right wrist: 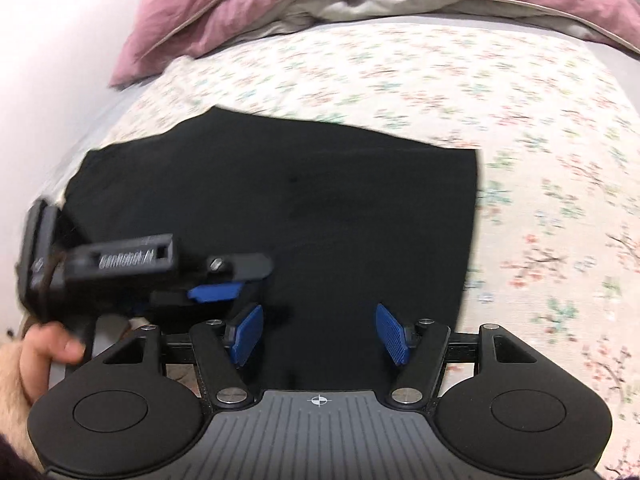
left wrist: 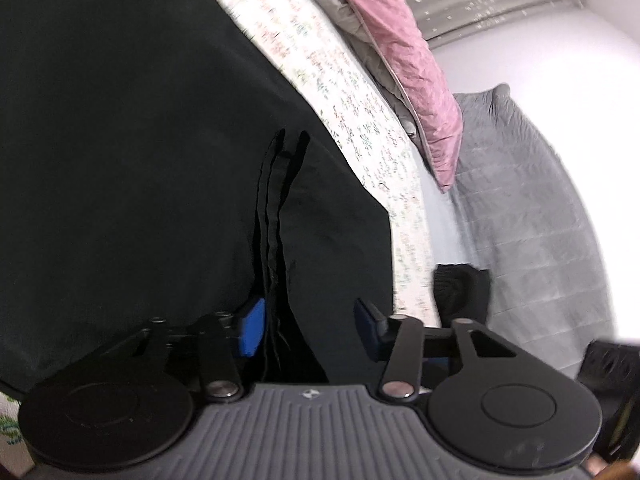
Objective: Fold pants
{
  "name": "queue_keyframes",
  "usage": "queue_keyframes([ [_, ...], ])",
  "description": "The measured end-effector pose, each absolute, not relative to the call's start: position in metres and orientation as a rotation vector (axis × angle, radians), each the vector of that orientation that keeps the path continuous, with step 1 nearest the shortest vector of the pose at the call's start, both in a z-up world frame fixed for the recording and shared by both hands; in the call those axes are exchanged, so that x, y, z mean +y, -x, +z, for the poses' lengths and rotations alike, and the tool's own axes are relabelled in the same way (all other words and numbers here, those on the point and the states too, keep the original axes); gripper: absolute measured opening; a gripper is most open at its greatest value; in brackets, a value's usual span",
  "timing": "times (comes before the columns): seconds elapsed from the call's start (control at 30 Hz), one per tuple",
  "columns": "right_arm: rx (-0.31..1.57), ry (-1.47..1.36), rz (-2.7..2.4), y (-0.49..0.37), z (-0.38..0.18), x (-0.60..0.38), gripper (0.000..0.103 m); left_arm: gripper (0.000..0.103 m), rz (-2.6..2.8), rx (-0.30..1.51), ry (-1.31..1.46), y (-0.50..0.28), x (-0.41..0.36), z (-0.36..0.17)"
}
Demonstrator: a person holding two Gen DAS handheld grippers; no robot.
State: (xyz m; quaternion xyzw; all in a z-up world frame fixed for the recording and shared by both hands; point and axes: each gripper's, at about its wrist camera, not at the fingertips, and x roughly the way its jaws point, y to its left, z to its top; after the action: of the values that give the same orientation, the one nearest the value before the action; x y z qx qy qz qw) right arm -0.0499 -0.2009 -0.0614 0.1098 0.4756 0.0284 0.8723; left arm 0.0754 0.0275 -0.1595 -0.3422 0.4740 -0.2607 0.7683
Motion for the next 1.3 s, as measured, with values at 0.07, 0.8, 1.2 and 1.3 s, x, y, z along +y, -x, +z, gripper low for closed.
queue_keyframes([
  [0.07, 0.982, -0.238, 0.038, 0.047, -0.06, -0.207, 0.063, 0.049, -0.551, 0.997, 0.663, -0.071, 0.02, -0.156],
  [0.8, 1.117, -0.09, 0.116, -0.065, -0.082, -0.159, 0.069, 0.023, -0.644, 0.719, 0.076, -0.043, -0.029, -0.131],
  [1.2, 1.117, -0.01, 0.086, -0.07, -0.093, -0.164, 0.003, 0.027, -0.682, 0.86, 0.169, -0.049, -0.02, -0.138],
  [1.3, 1.081, -0.06, 0.081, -0.066, -0.085, -0.173, 0.002, 0.031, -0.71, 0.906, 0.219, -0.05, -0.016, -0.142],
])
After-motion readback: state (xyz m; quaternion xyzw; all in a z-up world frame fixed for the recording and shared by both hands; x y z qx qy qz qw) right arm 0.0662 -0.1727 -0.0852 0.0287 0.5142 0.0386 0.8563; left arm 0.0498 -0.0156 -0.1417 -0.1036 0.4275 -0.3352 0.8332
